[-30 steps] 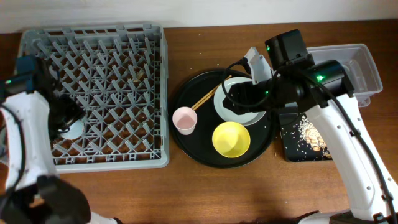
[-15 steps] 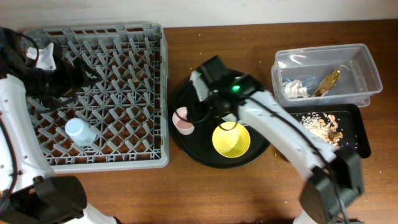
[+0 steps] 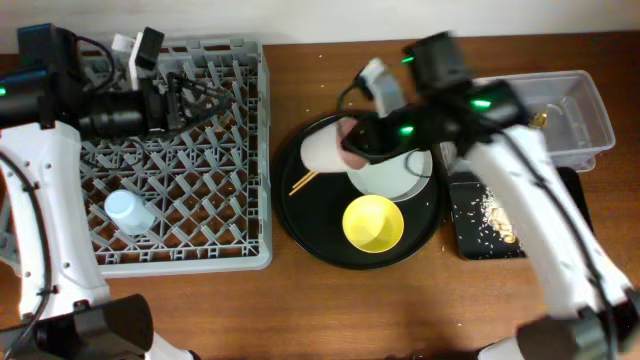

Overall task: Sort waste into correct bins and load items into the dishwasher rack
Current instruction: 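Hand the pink cup from the right gripper to the left gripper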

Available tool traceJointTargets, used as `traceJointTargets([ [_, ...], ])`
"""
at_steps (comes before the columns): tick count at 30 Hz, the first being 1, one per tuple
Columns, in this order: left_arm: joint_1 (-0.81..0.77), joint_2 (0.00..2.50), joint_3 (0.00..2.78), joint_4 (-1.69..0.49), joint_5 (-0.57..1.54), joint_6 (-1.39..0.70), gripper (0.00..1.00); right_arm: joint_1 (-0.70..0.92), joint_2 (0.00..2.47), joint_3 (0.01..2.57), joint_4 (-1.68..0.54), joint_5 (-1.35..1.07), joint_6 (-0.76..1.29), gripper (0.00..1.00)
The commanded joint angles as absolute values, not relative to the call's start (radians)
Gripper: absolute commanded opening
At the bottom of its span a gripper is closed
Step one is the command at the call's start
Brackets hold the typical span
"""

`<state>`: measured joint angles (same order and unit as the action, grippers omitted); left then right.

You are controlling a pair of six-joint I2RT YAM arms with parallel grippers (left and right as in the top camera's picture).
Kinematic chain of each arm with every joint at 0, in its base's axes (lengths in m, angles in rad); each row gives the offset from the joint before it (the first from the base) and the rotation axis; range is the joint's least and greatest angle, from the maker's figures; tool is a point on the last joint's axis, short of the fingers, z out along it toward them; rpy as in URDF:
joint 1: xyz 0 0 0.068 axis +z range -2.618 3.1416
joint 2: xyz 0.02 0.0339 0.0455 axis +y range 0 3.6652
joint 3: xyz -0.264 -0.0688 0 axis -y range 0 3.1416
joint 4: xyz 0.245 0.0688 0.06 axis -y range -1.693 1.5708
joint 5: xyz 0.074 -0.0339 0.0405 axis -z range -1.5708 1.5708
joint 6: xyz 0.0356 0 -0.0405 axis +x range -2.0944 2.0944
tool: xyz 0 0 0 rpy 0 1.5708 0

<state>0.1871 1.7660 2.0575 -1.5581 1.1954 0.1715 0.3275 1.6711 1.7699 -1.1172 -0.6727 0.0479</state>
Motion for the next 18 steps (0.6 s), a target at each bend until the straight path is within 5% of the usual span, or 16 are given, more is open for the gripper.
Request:
traceJointTargets([
  [1, 0.075, 1.742, 2.069, -1.556, 1.399, 0.175, 0.97, 0.249, 1.592, 1.787, -1.09, -1.117, -0.083, 0.04],
  [8, -0.196, 1.742, 2.069, -1.548, 1.488, 0.205, 0.89, 0.262, 1.605, 1.786, -0.896, -1.265, -0.07, 0.04],
  [14, -0.248, 1.742, 2.069, -1.546, 1.572, 0.204, 0.61, 0.262, 1.609, 1.786, -0.866, -1.264, -0.062, 0.04],
  [15, -0.249, 1.742, 2.069, -1.545, 1.563, 0.204, 0.6, 0.262, 1.609, 1.786, -0.865, -1.265, -0.045, 0.09],
  [16, -0.249, 1.742, 2.069, -1.545, 1.52, 0.204, 0.58, 0.262, 1.609, 1.786, -0.863, -1.265, -0.044, 0.48],
  [17, -0.245, 1.742, 2.069, -1.544, 1.42, 0.191, 0.57, 0.242, 1.605, 1.786, -0.852, -1.257, 0.012, 0.65],
  [18, -0.236, 1.742, 2.069, -1.541, 1.308, 0.162, 0.57, 0.21, 1.597, 1.786, -0.847, -1.222, 0.091, 0.7],
])
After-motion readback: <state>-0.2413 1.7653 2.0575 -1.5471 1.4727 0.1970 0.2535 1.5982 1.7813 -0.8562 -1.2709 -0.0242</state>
